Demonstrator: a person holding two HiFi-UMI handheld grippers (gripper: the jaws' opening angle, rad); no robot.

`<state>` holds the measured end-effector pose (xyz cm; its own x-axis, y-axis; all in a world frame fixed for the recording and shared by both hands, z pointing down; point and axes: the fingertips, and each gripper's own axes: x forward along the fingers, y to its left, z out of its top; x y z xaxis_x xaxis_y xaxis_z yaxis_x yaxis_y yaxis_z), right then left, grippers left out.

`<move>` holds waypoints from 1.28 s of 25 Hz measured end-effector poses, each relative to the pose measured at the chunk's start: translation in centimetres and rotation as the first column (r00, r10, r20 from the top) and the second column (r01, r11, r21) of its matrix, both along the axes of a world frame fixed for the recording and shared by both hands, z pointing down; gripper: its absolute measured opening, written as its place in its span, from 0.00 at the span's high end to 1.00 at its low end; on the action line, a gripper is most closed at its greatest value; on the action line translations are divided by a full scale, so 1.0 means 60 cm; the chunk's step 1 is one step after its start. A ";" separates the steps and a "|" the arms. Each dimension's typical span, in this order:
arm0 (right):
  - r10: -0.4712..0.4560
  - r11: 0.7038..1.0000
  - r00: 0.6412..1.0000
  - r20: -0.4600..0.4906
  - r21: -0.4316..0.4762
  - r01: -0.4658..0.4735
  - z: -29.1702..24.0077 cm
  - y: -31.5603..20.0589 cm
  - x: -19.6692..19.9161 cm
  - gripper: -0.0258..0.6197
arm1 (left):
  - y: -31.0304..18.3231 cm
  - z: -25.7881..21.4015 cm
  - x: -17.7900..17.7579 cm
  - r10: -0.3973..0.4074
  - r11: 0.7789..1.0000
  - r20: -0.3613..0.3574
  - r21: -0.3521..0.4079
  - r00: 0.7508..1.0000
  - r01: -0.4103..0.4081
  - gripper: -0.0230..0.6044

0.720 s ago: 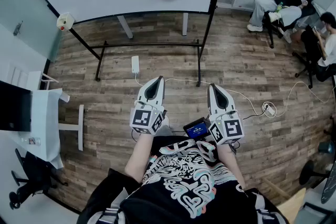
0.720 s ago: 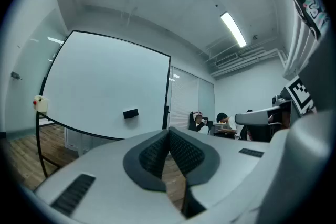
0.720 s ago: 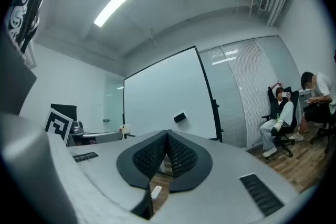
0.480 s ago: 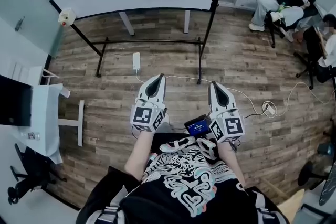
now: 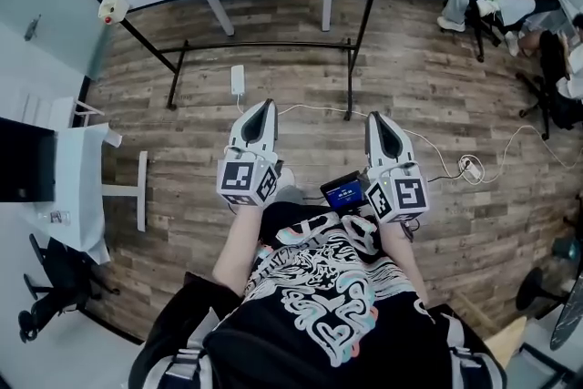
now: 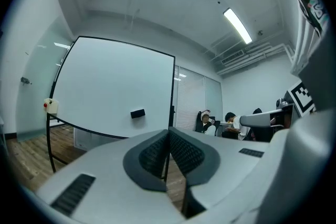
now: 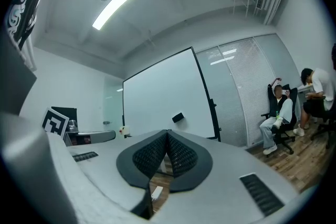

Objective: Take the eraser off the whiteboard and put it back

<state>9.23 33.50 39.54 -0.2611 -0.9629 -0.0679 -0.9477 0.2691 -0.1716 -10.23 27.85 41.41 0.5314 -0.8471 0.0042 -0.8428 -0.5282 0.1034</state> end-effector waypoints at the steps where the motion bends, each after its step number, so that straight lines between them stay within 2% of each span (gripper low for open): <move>1: -0.002 1.000 1.000 0.002 -0.003 0.002 0.003 0.000 0.001 0.92 | 0.002 0.002 0.000 -0.001 1.000 -0.011 -0.007 1.000 0.001 0.92; 4: -0.013 1.000 1.000 0.005 -0.012 0.013 0.010 -0.002 0.002 0.92 | 0.010 0.004 -0.004 -0.011 1.000 -0.022 0.005 1.000 0.011 0.92; 8: -0.026 0.999 1.000 0.005 -0.019 0.026 0.011 -0.012 0.000 0.92 | 0.018 -0.017 0.009 0.022 0.994 0.080 0.109 0.997 -0.031 0.92; 13: -0.032 0.998 0.999 0.013 -0.051 0.033 0.036 -0.027 0.008 0.92 | 0.006 0.002 0.048 0.118 0.988 0.104 0.090 0.988 -0.127 0.92; 15: -0.035 0.998 0.999 0.014 -0.060 0.036 0.044 -0.041 0.009 0.92 | -0.004 0.012 0.057 0.131 0.985 0.150 0.093 0.980 -0.146 0.92; 18: -0.041 0.997 0.999 0.017 -0.062 0.042 0.049 -0.069 0.008 0.92 | -0.027 0.021 0.056 0.107 0.986 0.231 0.100 0.967 -0.133 0.92; 20: -0.045 0.997 0.999 0.014 -0.063 0.046 0.050 -0.090 0.006 0.92 | -0.053 0.016 0.044 0.063 0.990 0.201 0.112 0.977 -0.087 0.92; 22: -0.050 0.996 0.999 0.010 -0.070 0.050 0.055 -0.114 0.004 0.92 | -0.084 0.010 0.032 0.034 0.992 0.122 0.118 0.992 -0.048 0.92; 24: -0.052 0.995 0.999 0.005 -0.080 0.052 0.061 -0.143 0.003 0.92 | -0.118 0.010 0.028 0.028 0.993 0.072 0.116 0.997 -0.036 0.92; 30: -0.045 0.994 0.999 -0.016 -0.098 0.043 0.071 -0.261 0.001 0.92 | -0.242 0.016 0.020 0.017 0.994 0.019 0.109 1.000 -0.019 0.92; 32: -0.041 0.994 0.999 -0.022 -0.099 0.038 0.065 -0.307 0.000 0.92 | -0.290 0.006 0.008 0.007 0.993 -0.021 0.115 1.000 -0.005 0.92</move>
